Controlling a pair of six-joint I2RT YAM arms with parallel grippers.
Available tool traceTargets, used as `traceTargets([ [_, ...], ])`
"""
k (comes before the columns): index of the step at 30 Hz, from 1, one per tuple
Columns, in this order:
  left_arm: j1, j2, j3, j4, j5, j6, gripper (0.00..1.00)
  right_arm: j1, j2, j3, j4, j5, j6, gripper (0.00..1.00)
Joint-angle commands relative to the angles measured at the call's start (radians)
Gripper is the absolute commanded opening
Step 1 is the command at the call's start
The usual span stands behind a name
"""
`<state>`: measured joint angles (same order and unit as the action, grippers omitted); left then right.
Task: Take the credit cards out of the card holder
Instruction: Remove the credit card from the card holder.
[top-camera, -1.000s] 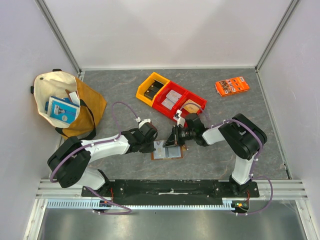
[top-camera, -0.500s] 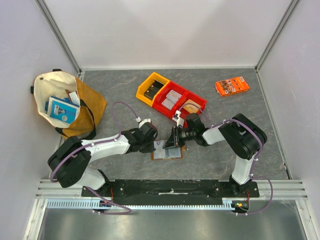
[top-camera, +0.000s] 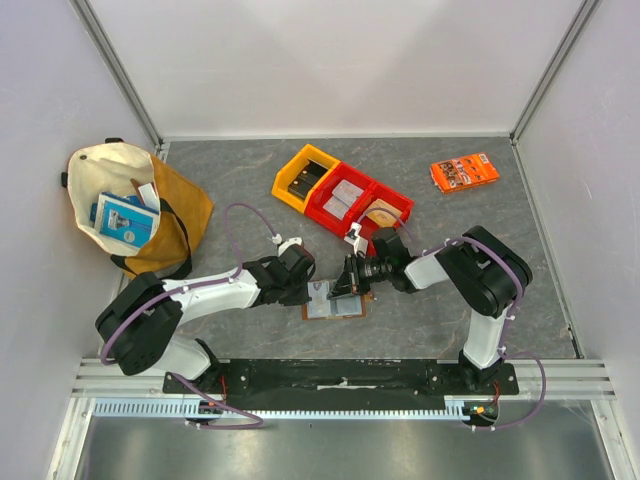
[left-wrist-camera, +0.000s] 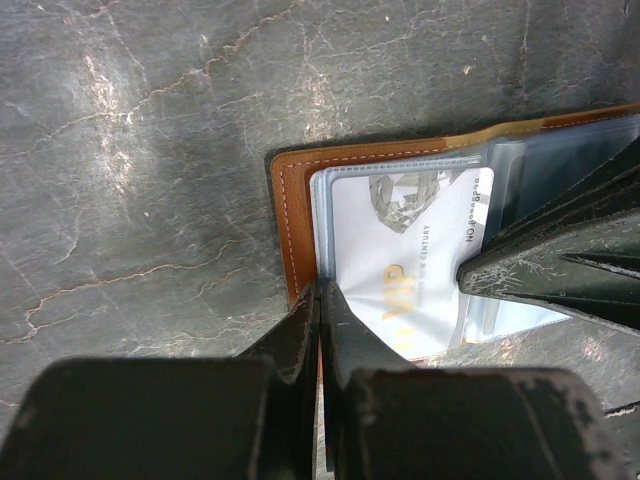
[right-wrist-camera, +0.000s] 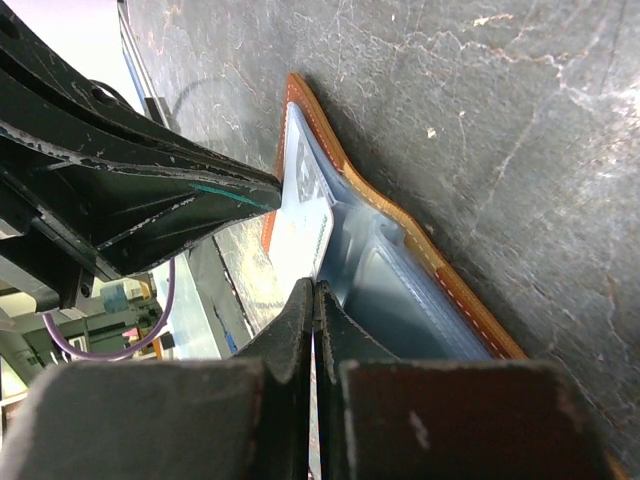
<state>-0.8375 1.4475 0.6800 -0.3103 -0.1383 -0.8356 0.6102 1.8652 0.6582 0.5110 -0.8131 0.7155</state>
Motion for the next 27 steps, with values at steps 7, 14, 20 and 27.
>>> traceTargets([
  [7, -0.002, 0.077, -0.062, -0.110, -0.007, 0.043, 0.02, -0.030, -0.041, -0.009, -0.075, -0.037, -0.094, 0.00],
  [14, -0.002, 0.073, -0.066, -0.110, -0.009, 0.043, 0.02, -0.063, -0.054, -0.012, -0.138, -0.041, -0.126, 0.00],
  [20, -0.002, 0.071, -0.066, -0.108, -0.007, 0.043, 0.02, -0.069, -0.077, -0.009, -0.190, -0.020, -0.142, 0.00],
  [27, 0.000, 0.053, -0.068, -0.108, -0.011, 0.043, 0.02, -0.078, -0.113, 0.006, -0.278, 0.031, -0.172, 0.15],
])
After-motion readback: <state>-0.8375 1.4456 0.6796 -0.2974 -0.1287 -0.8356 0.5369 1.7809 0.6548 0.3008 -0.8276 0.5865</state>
